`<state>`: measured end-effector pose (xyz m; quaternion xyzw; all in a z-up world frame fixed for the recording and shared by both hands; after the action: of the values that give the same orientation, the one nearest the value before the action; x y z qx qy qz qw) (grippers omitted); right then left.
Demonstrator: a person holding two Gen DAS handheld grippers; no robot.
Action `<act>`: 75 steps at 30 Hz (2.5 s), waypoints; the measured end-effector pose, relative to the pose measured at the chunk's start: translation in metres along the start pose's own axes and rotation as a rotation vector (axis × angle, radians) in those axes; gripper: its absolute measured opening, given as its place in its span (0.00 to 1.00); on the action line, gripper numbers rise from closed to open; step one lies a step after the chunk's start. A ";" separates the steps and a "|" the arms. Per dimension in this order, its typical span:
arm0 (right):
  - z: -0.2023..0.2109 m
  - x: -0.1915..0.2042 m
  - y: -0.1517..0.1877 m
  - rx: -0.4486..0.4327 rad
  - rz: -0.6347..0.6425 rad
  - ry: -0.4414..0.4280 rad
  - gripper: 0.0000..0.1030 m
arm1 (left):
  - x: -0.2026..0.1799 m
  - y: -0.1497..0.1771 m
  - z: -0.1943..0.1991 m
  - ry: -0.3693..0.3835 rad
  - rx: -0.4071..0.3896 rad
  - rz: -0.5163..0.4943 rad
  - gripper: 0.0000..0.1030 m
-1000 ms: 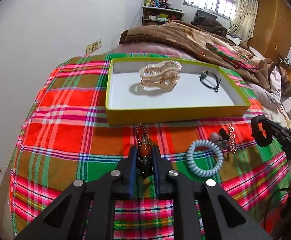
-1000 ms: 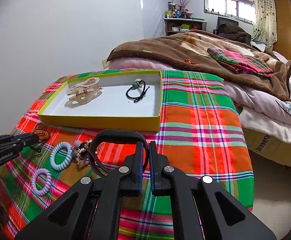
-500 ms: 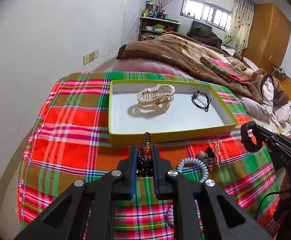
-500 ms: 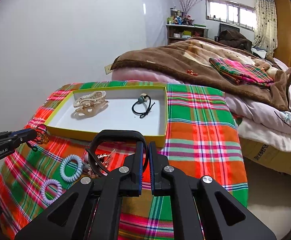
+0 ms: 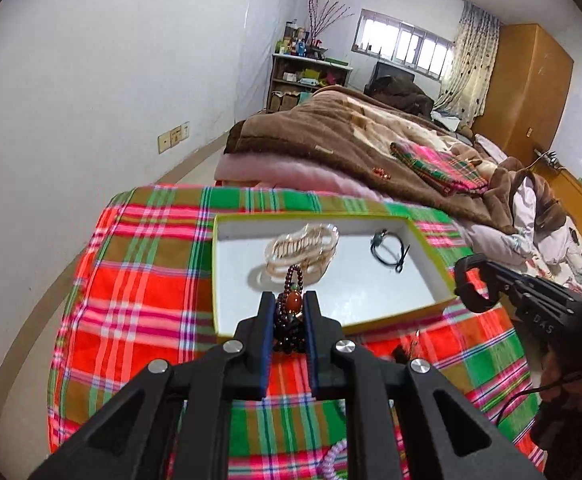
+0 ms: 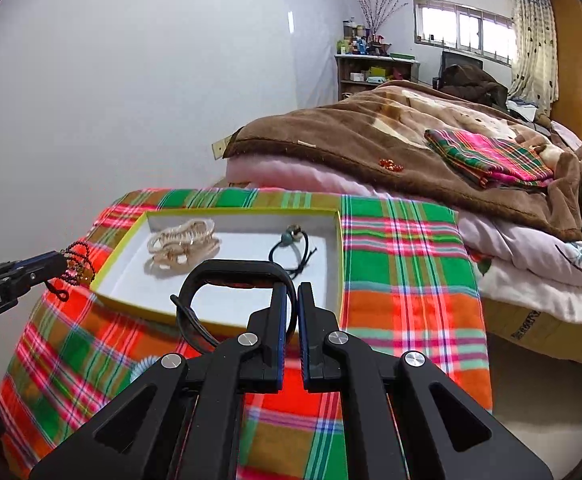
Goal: Organize jewelry
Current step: 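Carry the watch band and beaded necklace with both grippers over the yellow box, then lower both items into the box and open both grippers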
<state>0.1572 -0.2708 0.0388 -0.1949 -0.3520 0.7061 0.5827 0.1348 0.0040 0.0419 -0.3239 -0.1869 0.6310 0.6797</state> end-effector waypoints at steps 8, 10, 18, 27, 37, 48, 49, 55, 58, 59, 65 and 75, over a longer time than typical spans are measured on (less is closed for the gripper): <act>-0.033 0.001 -0.032 0.028 0.006 0.019 0.05 | -0.006 -0.018 -0.016 0.029 -0.005 0.007 0.14; -0.043 0.003 -0.039 0.043 0.016 0.028 0.05 | -0.007 -0.018 -0.021 0.040 0.002 0.016 0.14; -0.086 0.005 -0.054 0.100 0.022 0.062 0.05 | -0.003 -0.017 -0.051 0.057 0.048 0.049 0.14; -0.119 0.010 -0.055 0.155 0.040 0.071 0.05 | 0.009 -0.007 -0.067 0.048 0.087 0.076 0.14; -0.141 0.018 -0.054 0.199 0.061 0.071 0.05 | 0.023 0.002 -0.084 0.020 0.134 0.103 0.14; -0.153 0.023 -0.056 0.217 0.082 0.065 0.06 | 0.030 0.008 -0.093 -0.002 0.165 0.111 0.14; -0.153 0.023 -0.056 0.217 0.086 0.066 0.06 | 0.030 0.009 -0.094 -0.004 0.169 0.115 0.14; -0.155 0.025 -0.057 0.215 0.098 0.077 0.06 | 0.031 0.012 -0.094 -0.008 0.175 0.119 0.14; -0.155 0.027 -0.058 0.212 0.111 0.084 0.06 | 0.031 0.011 -0.095 -0.011 0.175 0.117 0.14; -0.155 0.027 -0.058 0.211 0.118 0.090 0.06 | 0.032 0.011 -0.096 -0.011 0.177 0.118 0.14; -0.156 0.029 -0.059 0.207 0.138 0.102 0.06 | 0.032 0.010 -0.098 -0.012 0.181 0.119 0.15; -0.153 0.032 -0.061 0.189 0.162 0.107 0.06 | 0.029 0.008 -0.100 -0.019 0.192 0.122 0.16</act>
<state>0.2962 -0.1940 -0.0162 -0.2040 -0.2356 0.7695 0.5575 0.1986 0.0118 -0.0399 -0.2619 -0.1119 0.6891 0.6663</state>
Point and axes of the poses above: each gripper's, at about its wrist camera, not at the fingertips, and z roughly against the way its jaws point, x to its left, y to its underside, the point moved 4 cm from there along -z, roughly the way its jaws point, and after that the axes turned 4 degrees about x, right-handed, at the moved point
